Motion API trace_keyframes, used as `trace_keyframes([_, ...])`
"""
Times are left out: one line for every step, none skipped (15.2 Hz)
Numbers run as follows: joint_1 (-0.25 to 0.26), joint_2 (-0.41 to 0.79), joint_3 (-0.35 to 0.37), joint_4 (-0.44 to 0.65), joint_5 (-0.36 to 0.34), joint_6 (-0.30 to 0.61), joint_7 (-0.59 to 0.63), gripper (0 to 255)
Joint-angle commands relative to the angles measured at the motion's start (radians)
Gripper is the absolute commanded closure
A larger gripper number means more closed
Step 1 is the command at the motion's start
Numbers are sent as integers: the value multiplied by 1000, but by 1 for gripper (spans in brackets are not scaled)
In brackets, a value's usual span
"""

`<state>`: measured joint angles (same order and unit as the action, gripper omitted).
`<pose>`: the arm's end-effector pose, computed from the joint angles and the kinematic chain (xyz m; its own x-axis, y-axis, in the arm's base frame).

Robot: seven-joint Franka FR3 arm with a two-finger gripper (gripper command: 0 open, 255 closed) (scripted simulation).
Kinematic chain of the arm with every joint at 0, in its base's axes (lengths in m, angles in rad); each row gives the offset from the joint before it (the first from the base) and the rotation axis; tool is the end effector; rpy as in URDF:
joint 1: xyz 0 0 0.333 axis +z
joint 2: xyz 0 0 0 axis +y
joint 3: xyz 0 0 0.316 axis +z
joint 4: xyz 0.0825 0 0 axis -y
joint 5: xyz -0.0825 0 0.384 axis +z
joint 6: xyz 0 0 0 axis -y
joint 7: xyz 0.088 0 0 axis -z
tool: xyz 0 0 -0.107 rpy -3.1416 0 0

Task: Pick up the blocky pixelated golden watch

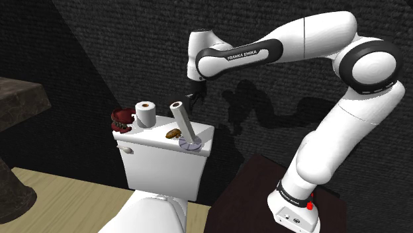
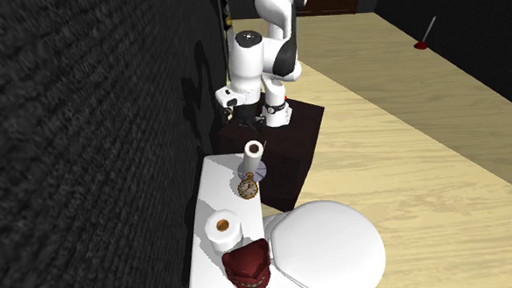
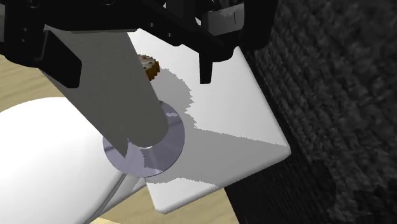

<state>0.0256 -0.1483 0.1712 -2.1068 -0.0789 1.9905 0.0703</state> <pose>0.5039 0.0984 0.4839 0.9870 0.1571 0.0347 0.1531 -0.9836 0.0958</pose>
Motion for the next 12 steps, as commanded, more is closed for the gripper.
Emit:
trace_keyframes([5, 83, 10, 32, -12, 2, 5, 0])
trace_keyframes([8, 121, 15, 52, -19, 8, 8, 0])
trace_keyframes([12, 159, 19, 72, -26, 13, 10, 0])
trace_keyframes([16, 197, 22, 93, -33, 18, 13, 0])
trace_keyframes([20, 236, 26, 115, -40, 22, 15, 0])
trace_keyframes([25, 275, 29, 138, -48, 24, 18, 0])
trace_keyframes([30, 313, 31, 162, -55, 26, 20, 0])
trace_keyframes([35, 352, 33, 187, -63, 28, 22, 0])
trace_keyframes([41, 391, 35, 213, -70, 28, 24, 0])
trace_keyframes([42, 397, 35, 217, -71, 28, 24, 0])
trace_keyframes([43, 403, 34, 211, -73, 40, 26, 0])
trace_keyframes([43, 409, 34, 205, -75, 51, 28, 0])
